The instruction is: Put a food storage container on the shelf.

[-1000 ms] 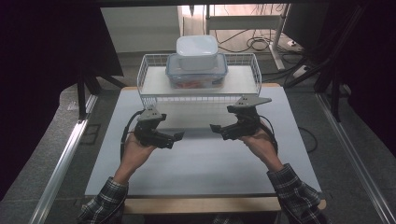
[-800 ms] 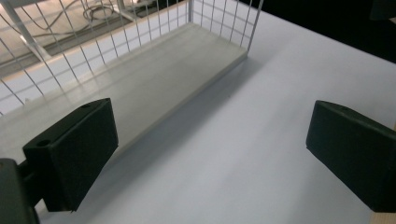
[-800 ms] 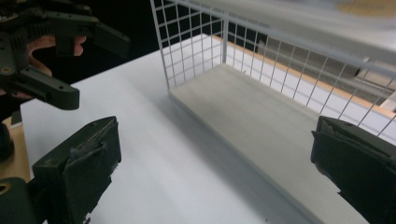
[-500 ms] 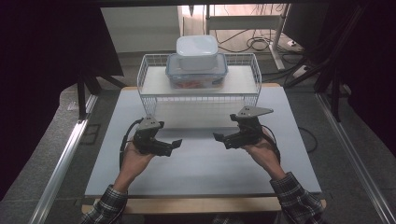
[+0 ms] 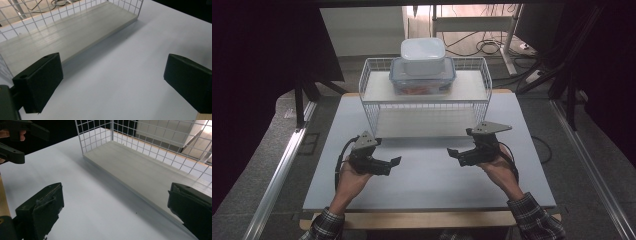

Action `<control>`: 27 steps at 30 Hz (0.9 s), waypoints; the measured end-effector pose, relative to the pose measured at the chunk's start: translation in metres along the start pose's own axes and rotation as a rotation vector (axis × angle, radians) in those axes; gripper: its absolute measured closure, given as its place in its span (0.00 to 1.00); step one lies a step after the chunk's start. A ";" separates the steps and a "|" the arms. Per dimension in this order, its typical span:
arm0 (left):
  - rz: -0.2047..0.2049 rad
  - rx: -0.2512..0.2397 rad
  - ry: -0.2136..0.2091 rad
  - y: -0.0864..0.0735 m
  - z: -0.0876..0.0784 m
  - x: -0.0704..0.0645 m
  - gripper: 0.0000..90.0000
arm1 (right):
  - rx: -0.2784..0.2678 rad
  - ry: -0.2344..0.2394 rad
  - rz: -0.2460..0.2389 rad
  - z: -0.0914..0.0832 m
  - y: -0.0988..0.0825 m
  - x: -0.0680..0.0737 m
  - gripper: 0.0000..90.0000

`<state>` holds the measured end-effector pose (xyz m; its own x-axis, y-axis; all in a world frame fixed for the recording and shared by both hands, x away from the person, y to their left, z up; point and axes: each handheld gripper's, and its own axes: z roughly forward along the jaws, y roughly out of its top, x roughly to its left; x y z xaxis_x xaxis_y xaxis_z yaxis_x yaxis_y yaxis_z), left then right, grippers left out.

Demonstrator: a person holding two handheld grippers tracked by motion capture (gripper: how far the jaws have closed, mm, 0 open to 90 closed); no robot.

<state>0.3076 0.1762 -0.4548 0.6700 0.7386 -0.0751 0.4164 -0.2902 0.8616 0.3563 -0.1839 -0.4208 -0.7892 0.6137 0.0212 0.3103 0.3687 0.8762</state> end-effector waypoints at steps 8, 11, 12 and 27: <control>-0.006 0.003 0.005 -0.012 -0.006 -0.003 0.03 | 0.007 -0.006 0.017 -0.009 -0.013 0.000 0.01; -0.019 0.004 0.006 -0.020 -0.009 -0.002 0.02 | 0.008 -0.013 0.016 -0.012 -0.018 0.001 0.01; -0.019 0.004 0.006 -0.020 -0.009 -0.002 0.02 | 0.010 -0.014 0.016 -0.012 -0.020 0.000 0.01; -0.023 0.041 0.040 -0.049 -0.012 -0.002 0.02 | 0.047 -0.040 0.026 -0.016 -0.049 -0.001 0.01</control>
<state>0.2785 0.1963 -0.4909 0.6350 0.7690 -0.0740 0.4572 -0.2969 0.8383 0.3334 -0.2140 -0.4560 -0.7591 0.6506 0.0234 0.3555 0.3841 0.8521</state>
